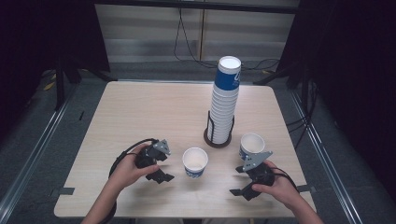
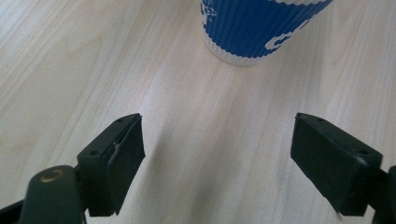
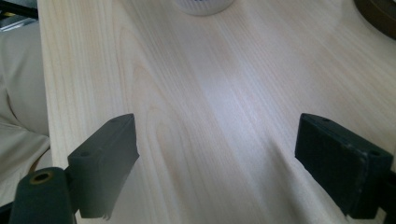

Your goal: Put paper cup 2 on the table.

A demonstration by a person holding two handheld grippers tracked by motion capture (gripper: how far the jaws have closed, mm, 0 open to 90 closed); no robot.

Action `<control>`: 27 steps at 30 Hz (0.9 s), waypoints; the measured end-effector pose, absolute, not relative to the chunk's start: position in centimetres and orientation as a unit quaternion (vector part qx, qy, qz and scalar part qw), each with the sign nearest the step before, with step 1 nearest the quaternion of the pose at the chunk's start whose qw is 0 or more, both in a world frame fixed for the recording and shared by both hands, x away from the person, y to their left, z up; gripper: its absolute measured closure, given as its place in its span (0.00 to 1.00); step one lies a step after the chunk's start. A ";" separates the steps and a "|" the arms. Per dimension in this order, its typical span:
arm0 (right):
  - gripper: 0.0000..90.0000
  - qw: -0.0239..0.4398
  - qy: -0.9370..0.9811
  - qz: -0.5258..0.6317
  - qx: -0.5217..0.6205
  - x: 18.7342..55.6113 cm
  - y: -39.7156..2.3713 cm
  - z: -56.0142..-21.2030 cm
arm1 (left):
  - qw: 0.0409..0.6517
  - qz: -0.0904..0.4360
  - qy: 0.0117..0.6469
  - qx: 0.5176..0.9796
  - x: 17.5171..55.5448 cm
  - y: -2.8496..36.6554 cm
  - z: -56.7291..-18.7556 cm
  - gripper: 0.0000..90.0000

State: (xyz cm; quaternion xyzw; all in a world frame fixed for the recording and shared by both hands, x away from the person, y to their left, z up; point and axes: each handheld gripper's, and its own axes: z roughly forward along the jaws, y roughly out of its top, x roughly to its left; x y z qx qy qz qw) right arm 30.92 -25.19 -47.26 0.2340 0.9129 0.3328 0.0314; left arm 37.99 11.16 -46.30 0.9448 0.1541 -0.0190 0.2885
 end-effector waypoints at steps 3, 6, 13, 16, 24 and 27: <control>0.14 0.034 0.912 0.334 0.237 30.7 -25.4 -47.5 | 0.292 -0.020 0.156 0.943 38.0 11.2 -46.4 0.19; 0.14 0.034 0.912 0.333 0.238 30.6 -25.7 -47.7 | 0.293 -0.020 0.157 0.943 38.0 11.4 -46.4 0.19; 0.14 0.041 0.907 0.342 0.242 30.1 -26.4 -47.9 | 0.295 -0.021 0.156 0.942 38.1 11.7 -46.5 0.20; 0.14 0.045 0.908 0.342 0.239 30.0 -26.7 -48.1 | 0.299 -0.020 0.154 0.941 38.1 11.9 -46.4 0.20; 0.14 0.056 0.905 0.349 0.235 29.7 -27.5 -48.0 | 0.303 -0.020 0.159 0.940 38.3 12.6 -46.5 0.20; 0.14 0.056 0.905 0.351 0.235 29.7 -27.6 -48.2 | 0.305 -0.021 0.158 0.939 38.3 12.7 -46.6 0.20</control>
